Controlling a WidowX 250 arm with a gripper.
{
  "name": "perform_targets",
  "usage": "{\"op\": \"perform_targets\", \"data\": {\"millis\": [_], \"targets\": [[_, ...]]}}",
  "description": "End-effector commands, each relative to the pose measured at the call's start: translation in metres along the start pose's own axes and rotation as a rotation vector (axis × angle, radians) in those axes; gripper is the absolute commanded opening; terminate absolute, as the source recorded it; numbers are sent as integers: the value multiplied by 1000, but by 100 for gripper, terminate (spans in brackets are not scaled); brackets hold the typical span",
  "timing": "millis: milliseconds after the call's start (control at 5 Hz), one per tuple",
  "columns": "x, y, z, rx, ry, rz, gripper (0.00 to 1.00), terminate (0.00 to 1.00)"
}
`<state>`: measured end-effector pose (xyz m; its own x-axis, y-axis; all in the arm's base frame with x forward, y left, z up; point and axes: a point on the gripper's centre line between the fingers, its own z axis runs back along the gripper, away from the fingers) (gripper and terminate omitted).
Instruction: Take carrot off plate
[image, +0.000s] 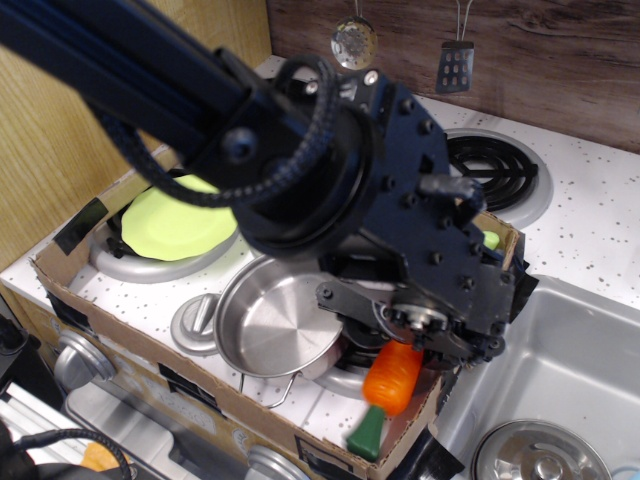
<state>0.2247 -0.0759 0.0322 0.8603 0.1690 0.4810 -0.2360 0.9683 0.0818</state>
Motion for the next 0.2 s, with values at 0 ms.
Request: {"op": "perform_targets", "data": {"millis": [0], "targets": [[16,-9,26,-9,-19,-24,100,100]]}}
